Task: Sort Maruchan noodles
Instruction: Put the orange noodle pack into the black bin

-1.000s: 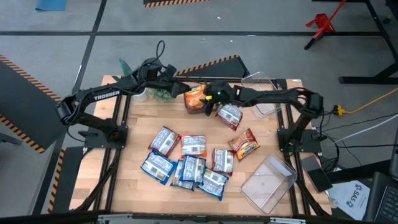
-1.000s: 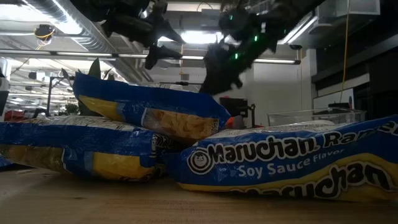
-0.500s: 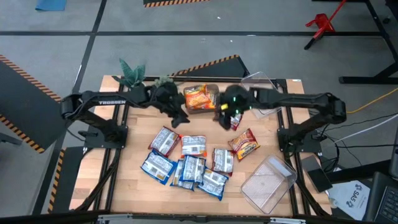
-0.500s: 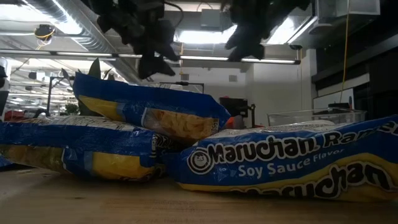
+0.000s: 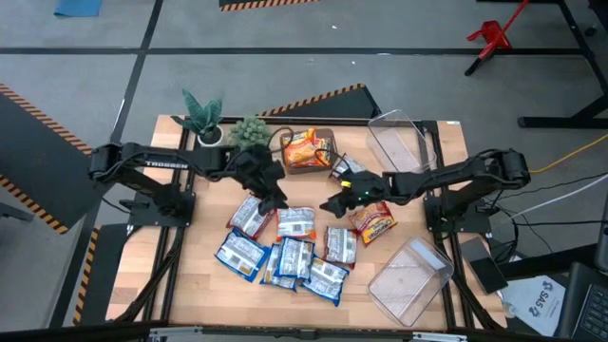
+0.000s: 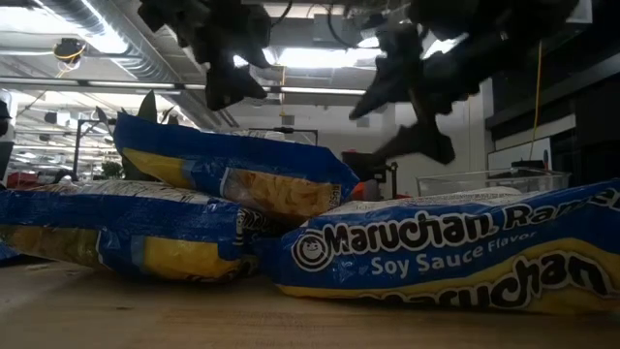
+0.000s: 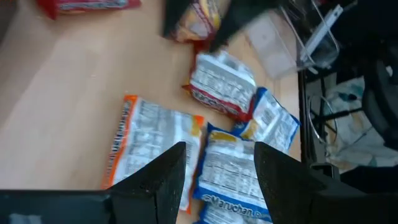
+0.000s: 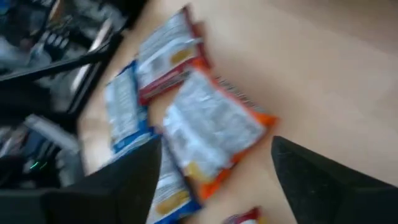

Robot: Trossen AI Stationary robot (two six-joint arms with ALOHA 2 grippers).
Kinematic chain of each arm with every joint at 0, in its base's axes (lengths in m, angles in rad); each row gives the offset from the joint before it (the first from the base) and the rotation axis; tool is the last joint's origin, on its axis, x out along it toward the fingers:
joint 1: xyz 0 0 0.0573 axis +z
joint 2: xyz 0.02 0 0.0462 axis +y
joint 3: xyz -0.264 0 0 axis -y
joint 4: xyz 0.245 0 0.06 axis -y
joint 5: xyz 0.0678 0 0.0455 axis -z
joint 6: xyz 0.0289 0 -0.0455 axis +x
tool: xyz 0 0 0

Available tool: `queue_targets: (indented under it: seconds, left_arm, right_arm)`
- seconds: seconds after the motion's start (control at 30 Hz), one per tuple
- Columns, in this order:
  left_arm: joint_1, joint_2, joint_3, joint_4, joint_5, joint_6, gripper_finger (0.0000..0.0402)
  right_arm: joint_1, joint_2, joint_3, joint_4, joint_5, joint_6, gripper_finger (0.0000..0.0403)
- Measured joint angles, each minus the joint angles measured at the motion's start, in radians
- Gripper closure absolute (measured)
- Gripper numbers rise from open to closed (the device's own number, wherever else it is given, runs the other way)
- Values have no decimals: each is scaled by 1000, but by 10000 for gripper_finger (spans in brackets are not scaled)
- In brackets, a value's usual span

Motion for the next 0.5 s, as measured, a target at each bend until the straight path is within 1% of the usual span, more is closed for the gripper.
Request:
queue_targets:
  seconds: [0.1,0.2,0.27,0.4,0.5]
  left_arm:
    - [-30,0,-38,47,-25,-25,218]
    - [-47,0,-108,108,-25,-97,218]
    - [-58,0,-166,179,-22,-156,218]
    - [-79,0,-276,332,-38,-274,218]
    - [-91,0,-330,378,-75,-329,218]
  right_arm:
    - [1,6,-37,5,66,19,95]
    - [1,52,-39,42,72,22,94]
    - [8,104,-21,101,60,30,95]
    - [28,204,38,115,50,53,97]
    - [35,264,77,119,69,55,98]
